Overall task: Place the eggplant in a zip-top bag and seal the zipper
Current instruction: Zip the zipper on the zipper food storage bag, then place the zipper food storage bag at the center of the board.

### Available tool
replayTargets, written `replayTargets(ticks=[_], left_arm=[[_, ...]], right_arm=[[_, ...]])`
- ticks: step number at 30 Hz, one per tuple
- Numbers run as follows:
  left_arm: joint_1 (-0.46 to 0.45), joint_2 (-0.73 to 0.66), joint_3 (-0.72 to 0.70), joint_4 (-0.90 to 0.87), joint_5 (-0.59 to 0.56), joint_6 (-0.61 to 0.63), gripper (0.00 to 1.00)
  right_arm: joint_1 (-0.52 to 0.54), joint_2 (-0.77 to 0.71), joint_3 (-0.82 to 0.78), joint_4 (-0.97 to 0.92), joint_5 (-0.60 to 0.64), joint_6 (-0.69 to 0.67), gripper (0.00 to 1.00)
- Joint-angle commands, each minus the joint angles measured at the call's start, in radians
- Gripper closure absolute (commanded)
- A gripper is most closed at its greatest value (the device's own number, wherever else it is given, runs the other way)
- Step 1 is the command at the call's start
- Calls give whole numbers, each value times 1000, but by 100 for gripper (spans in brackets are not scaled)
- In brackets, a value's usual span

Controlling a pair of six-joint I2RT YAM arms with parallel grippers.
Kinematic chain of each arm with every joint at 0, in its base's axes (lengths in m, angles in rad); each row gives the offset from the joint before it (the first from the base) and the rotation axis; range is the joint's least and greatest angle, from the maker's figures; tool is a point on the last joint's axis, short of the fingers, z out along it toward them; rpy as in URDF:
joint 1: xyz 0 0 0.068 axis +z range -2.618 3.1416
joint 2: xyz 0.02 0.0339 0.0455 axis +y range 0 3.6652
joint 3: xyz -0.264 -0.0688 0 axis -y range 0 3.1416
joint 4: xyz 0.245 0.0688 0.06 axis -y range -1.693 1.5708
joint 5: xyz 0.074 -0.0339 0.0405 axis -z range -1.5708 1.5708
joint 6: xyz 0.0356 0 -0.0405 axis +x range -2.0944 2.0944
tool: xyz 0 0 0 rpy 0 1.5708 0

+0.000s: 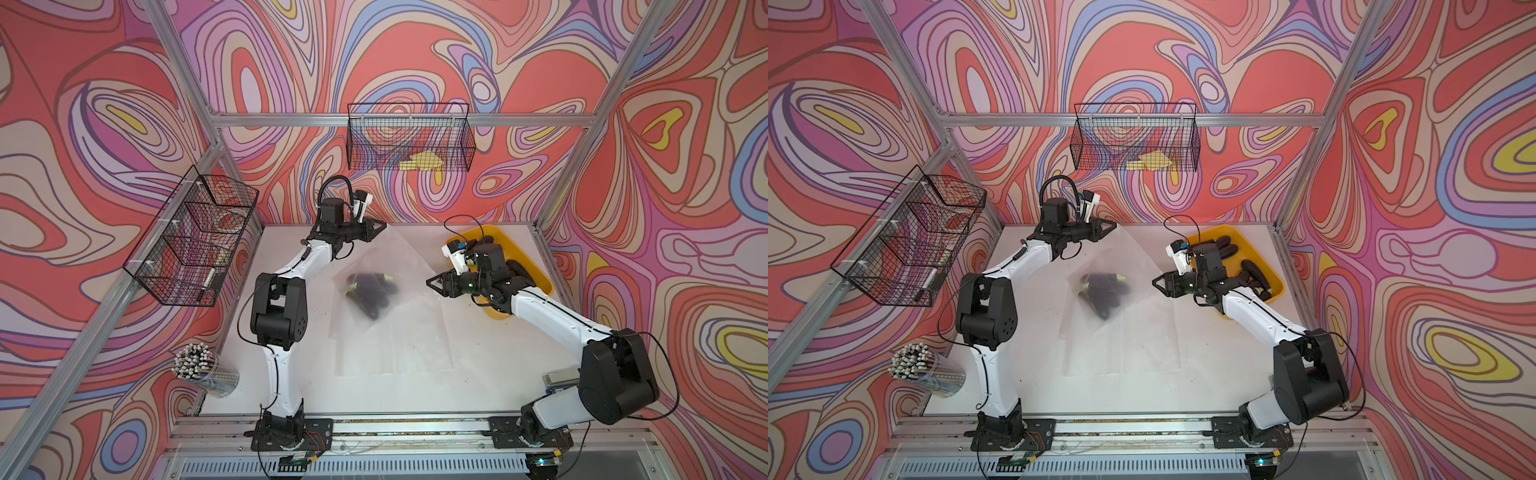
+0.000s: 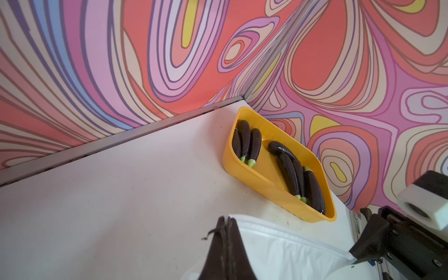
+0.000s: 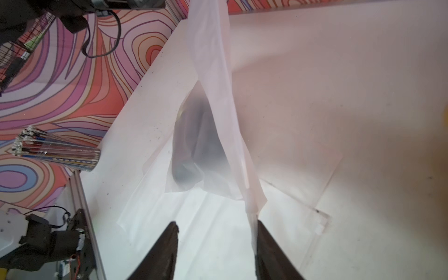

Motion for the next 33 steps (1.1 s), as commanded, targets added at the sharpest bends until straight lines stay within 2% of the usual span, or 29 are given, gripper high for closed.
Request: replayTargets(ticks=[1, 5, 10, 13, 16, 20, 27, 33], left_arm=[[12, 37, 9, 15, -70, -31, 100], [65, 18, 22, -18, -222, -25, 100], [134, 16, 129, -169, -437, 63, 100], [178, 26, 164, -179, -465, 61, 100], [195, 30, 216, -241, -521, 127, 100], [209, 50, 298, -359, -630, 212, 100], [251, 77, 343, -523, -831, 294, 100], [321, 62, 314, -570, -862, 282, 100]], right_arm=[[-1, -11, 85, 146, 130, 107, 43], [-5, 4, 119, 120, 194, 74, 41], [-5, 39, 106, 106, 140, 63, 41], [-1, 55, 98, 103, 116, 57, 40], [8, 70, 114, 77, 110, 38, 40], [18, 75, 129, 51, 103, 20, 40], [21, 75, 123, 32, 101, 8, 40], [22, 82, 133, 14, 105, -6, 40]])
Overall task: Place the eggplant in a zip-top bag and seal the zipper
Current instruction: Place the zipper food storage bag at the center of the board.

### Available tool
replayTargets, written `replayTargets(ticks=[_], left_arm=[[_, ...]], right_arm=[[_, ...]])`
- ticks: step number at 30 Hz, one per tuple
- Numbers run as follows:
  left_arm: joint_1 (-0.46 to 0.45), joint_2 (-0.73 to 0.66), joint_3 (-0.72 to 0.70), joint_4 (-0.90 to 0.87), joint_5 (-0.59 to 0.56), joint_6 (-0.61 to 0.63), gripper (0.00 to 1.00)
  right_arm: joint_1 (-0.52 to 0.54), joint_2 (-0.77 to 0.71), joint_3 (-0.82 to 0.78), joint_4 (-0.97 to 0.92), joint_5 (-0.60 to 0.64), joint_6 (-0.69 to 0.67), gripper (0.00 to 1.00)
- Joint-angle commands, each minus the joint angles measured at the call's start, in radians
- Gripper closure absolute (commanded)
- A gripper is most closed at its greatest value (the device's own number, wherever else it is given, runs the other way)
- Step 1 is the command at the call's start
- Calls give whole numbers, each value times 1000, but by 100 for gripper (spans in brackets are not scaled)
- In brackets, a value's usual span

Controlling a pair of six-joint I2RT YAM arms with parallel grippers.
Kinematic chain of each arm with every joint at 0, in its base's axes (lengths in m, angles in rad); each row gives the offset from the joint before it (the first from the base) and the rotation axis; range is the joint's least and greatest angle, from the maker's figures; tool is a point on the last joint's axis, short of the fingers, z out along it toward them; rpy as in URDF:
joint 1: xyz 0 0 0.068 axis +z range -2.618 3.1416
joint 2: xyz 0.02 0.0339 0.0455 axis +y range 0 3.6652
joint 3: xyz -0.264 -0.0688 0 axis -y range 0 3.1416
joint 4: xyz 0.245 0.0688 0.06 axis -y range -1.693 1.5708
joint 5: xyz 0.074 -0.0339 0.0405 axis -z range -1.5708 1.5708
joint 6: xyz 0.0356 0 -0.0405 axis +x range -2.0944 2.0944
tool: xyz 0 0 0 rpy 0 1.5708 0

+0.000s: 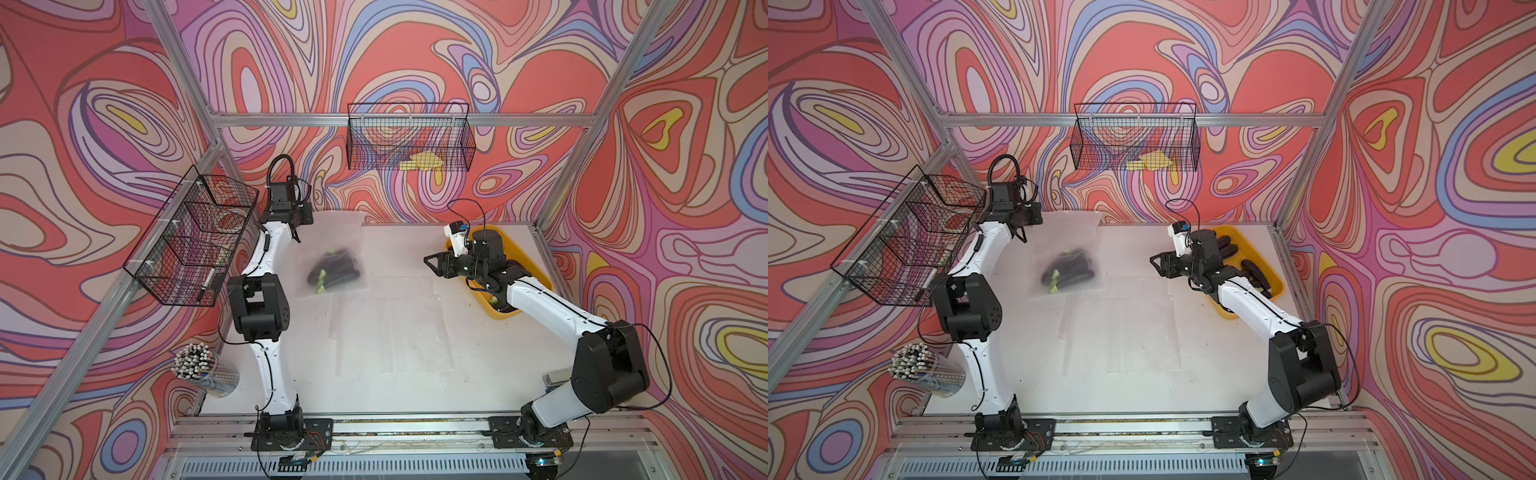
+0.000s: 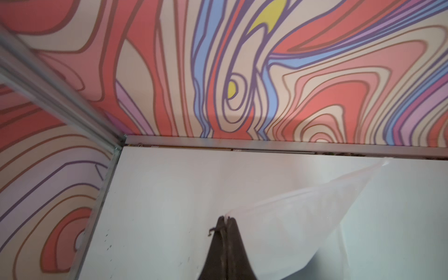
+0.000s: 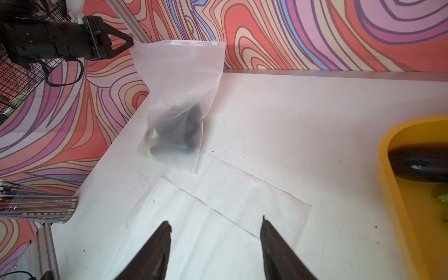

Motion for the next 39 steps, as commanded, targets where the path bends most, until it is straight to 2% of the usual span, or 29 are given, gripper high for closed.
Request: replayTargets(ticks=[1, 8, 16, 18, 20, 22, 24, 26, 29, 33, 35, 38, 39], left_arm=[[35, 1, -18, -63, -96, 46, 100], [87, -24, -39, -69, -179, 35, 100], [87, 31, 11, -106, -227, 45, 100], [86, 35, 9, -112, -202, 30, 68], [78, 21, -3, -106, -202, 24, 54], [50, -2, -19, -89, -230, 39, 48], [3, -28, -21, -85, -238, 58, 45], [-51, -56, -21, -90, -198, 54, 44], [-141, -119, -68, -68, -27, -3, 46], [-307, -194, -215, 37, 308, -27, 47], [-395, -208, -292, 93, 397, -44, 46], [-504, -209, -406, 191, 400, -203, 46], [-537, -213, -444, 209, 355, -273, 46]], right_arm=[[7, 17, 21, -21, -8, -17, 40], [17, 35, 33, -20, -16, -13, 39], [35, 48, 38, -16, -15, -12, 39], [37, 43, 35, -20, -15, -12, 39], [36, 40, 35, -32, -3, -15, 39], [35, 49, 37, -61, 14, -23, 39], [36, 68, 45, -116, 27, -33, 39], [35, 74, 32, -140, 62, -21, 39], [13, 72, 13, -198, 125, 27, 39], [-25, 32, -14, -303, 208, 79, 40], [-46, 5, -15, -395, 223, 95, 41], [-51, -83, -81, -496, 202, 115, 44], [-51, -116, -113, -525, 179, 124, 46]])
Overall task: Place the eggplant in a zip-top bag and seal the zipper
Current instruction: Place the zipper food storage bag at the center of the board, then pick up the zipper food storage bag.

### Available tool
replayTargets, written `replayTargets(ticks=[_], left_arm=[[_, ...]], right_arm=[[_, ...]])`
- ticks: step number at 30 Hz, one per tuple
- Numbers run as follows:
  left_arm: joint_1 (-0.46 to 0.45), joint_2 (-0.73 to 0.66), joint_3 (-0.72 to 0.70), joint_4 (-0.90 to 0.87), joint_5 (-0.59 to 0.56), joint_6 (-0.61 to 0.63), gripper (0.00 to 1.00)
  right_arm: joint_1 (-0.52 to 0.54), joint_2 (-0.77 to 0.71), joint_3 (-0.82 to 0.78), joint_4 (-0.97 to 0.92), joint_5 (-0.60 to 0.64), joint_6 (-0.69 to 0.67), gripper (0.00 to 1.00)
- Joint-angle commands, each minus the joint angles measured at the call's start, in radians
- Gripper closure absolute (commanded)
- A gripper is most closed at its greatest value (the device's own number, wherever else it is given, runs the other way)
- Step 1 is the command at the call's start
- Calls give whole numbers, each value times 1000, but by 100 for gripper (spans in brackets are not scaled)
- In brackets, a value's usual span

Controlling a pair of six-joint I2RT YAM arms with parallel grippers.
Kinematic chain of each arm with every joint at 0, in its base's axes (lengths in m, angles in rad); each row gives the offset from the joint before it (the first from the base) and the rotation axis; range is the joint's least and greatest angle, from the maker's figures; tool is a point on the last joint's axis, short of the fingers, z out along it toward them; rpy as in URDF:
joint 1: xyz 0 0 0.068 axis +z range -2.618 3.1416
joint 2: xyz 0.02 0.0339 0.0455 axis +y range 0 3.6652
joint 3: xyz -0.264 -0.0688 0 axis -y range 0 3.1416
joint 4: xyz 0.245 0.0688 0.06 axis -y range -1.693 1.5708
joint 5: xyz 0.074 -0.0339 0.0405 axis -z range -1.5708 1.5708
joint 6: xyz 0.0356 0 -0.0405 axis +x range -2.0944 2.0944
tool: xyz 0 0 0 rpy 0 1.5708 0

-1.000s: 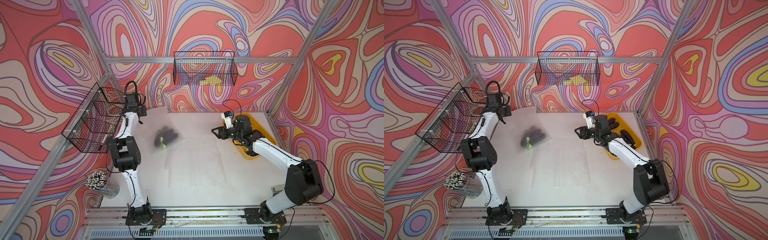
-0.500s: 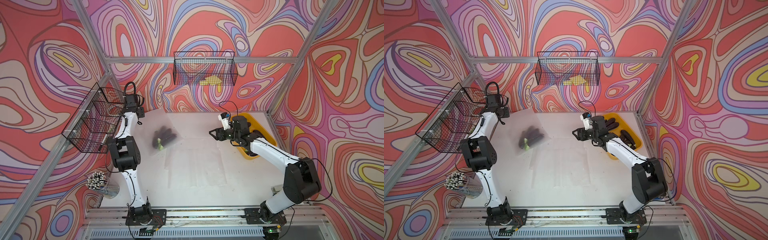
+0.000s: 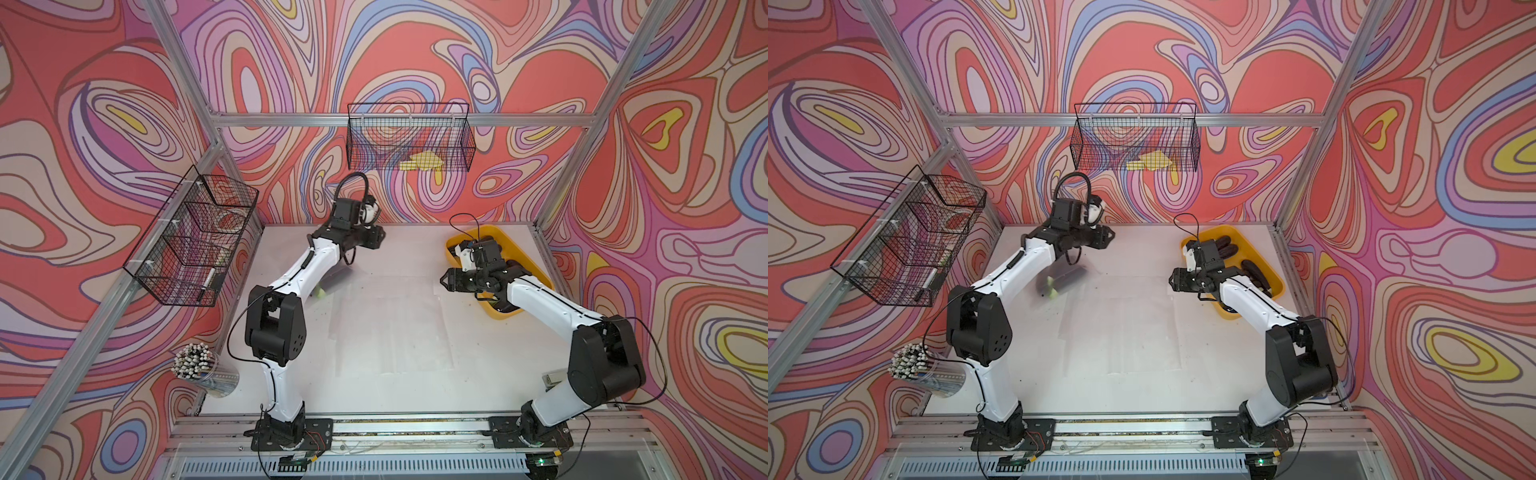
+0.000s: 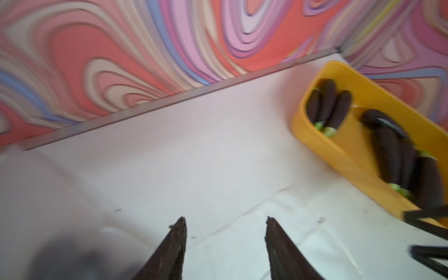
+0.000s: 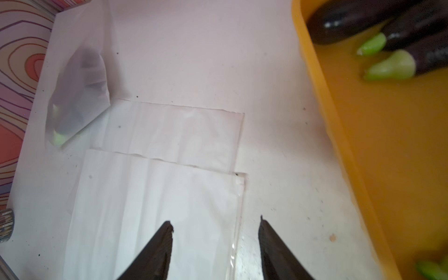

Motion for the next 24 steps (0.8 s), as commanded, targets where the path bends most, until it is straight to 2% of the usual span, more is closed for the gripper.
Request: replayTargets(ticks=[1, 4, 6, 7, 11, 15, 20, 24], left_arm=[[-71, -6, -120, 99, 19, -212, 47], [-176, -27, -209, 76, -117, -322, 47], [-222, -43, -268, 52, -136, -412, 50], [-243, -52, -305, 62, -122, -438, 51], [-342, -103, -420, 67, -182, -510, 51], [-375, -121, -486, 113, -162, -565, 51], [-387, -111, -483, 102, -171, -560, 51], [-388, -95, -472, 93, -173, -552, 52]], right_arm=[[4, -124, -89, -176, -27, 49, 48], [4, -212, -211, -167, -128, 95, 55], [6, -236, -289, -106, -178, 123, 57], [11, -229, -313, -84, -183, 130, 59], [37, -178, -397, 91, -234, 161, 64], [53, -106, -418, 211, -257, 185, 65], [57, -23, -428, 258, -249, 173, 66], [58, -17, -448, 284, -241, 180, 67]])
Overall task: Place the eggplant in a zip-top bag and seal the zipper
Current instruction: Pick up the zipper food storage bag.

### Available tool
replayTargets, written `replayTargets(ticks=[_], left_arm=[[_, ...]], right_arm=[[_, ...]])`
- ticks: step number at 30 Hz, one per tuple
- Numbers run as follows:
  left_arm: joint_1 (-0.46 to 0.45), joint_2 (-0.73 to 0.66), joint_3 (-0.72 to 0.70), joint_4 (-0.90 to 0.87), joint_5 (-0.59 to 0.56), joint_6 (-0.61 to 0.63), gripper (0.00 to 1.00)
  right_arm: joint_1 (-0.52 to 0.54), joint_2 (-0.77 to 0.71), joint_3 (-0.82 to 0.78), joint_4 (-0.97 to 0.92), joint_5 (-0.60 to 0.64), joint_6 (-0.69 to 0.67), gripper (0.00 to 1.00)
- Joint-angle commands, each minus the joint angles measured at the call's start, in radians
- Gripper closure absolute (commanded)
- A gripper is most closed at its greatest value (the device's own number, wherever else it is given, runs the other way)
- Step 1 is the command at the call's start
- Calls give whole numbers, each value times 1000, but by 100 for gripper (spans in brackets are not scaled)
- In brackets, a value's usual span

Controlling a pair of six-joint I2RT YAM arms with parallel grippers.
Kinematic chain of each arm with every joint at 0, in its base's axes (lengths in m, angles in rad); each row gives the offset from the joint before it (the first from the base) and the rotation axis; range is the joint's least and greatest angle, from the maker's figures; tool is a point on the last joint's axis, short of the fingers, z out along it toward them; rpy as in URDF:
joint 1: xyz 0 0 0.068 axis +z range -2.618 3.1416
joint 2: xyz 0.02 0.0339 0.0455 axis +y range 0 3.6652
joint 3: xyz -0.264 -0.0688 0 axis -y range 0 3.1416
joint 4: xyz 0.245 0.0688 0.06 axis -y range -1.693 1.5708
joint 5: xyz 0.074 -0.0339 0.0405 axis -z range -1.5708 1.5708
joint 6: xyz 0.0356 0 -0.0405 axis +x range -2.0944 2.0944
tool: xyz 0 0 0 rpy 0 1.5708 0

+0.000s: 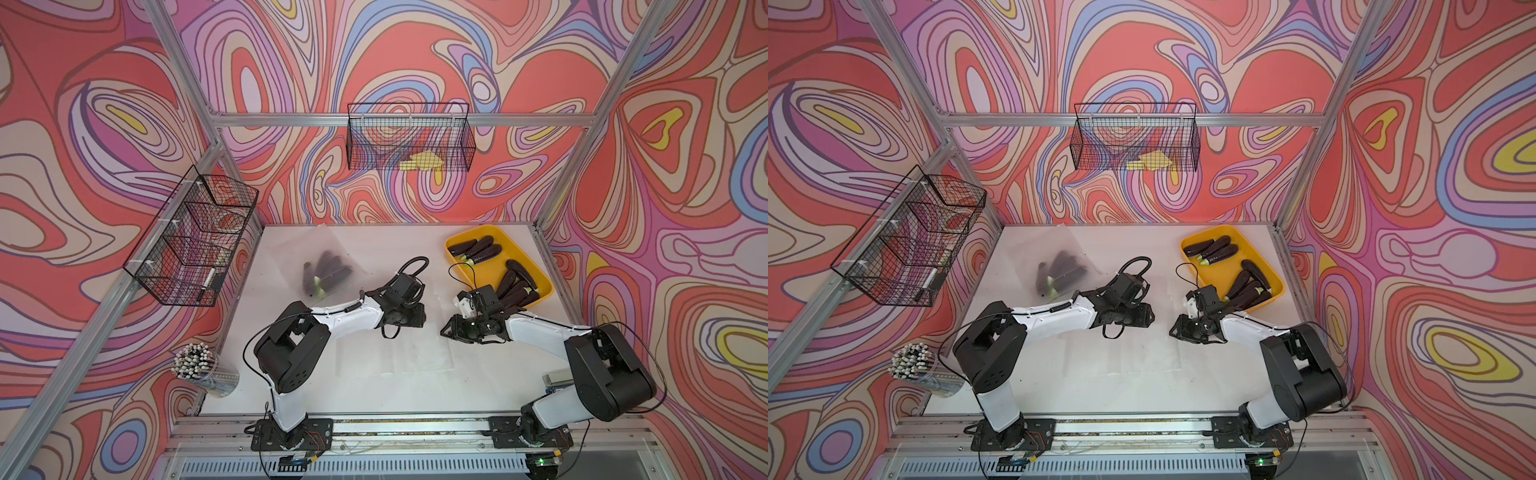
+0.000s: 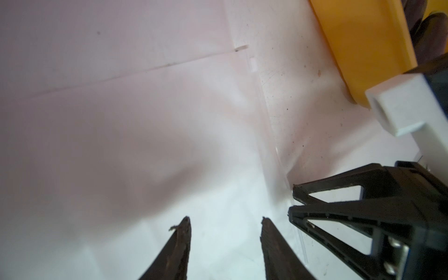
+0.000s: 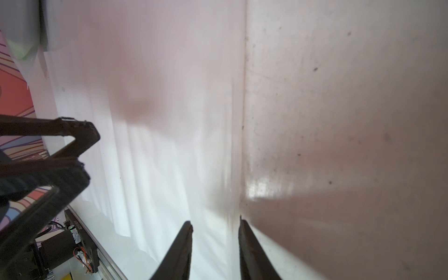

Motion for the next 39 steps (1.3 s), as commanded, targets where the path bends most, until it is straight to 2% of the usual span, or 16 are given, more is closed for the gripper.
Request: replayTargets(ticks=[1, 15, 22, 26, 33, 39], left_arm=[[0, 4, 15, 8, -18, -20, 52], [0, 18, 1, 20, -12, -20, 53], [0, 19, 14, 1, 18, -19, 53], [0, -1, 29, -28, 91, -86, 49], [-1, -67, -33, 126, 179, -256, 46], [-13, -5, -35, 159, 182, -271, 55]], right_arm=[[4, 7, -24, 61, -5, 10, 68], [4, -7, -72, 148, -45, 49, 85], [5, -89, -59, 96, 10, 30, 95], [22, -140, -58, 100, 8, 21, 98], [103, -111, -72, 153, 69, 8, 98], [142, -111, -62, 214, 69, 27, 98]])
